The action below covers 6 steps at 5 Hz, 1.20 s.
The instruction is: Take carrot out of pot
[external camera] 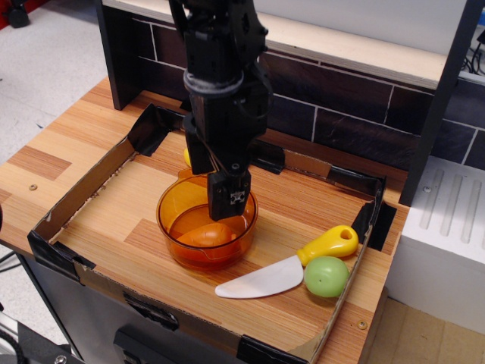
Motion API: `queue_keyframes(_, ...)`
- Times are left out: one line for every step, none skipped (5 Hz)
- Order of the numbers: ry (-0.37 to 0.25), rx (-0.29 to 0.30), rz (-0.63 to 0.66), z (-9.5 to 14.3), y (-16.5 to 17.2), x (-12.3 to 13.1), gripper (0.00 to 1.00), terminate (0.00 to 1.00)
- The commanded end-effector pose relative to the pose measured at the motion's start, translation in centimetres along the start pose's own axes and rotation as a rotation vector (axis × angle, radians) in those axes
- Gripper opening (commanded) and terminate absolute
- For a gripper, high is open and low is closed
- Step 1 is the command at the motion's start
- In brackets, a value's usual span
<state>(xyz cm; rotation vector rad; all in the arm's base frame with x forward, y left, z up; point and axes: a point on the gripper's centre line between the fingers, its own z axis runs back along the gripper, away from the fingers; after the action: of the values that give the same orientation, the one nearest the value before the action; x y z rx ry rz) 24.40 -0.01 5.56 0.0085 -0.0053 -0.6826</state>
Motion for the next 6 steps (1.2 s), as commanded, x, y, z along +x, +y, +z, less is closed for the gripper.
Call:
queue_keyframes(0.020, 0.022, -0.024, -1.1, 0.8, 0.0, 1.00, 0.00)
queue_keyframes(0.031, 0.011, -0.014, -2.0, 0.7, -0.7, 1.00, 0.00)
queue_keyframes(0.030, 0.013, -0.008, -2.2, 0.6, -0.6, 1.00, 0.00)
queue_keyframes(0.043, 0.021, -0.004, -2.9, 0.5, -0.6, 1.00, 0.00)
queue_keyframes(0.060, 0.026, 0.007, -3.5, 0.5, -0.4, 1.00, 0.00)
queue_keyframes(0.074, 0.032, 0.009, -4.0, 0.5, -0.3, 1.00, 0.00)
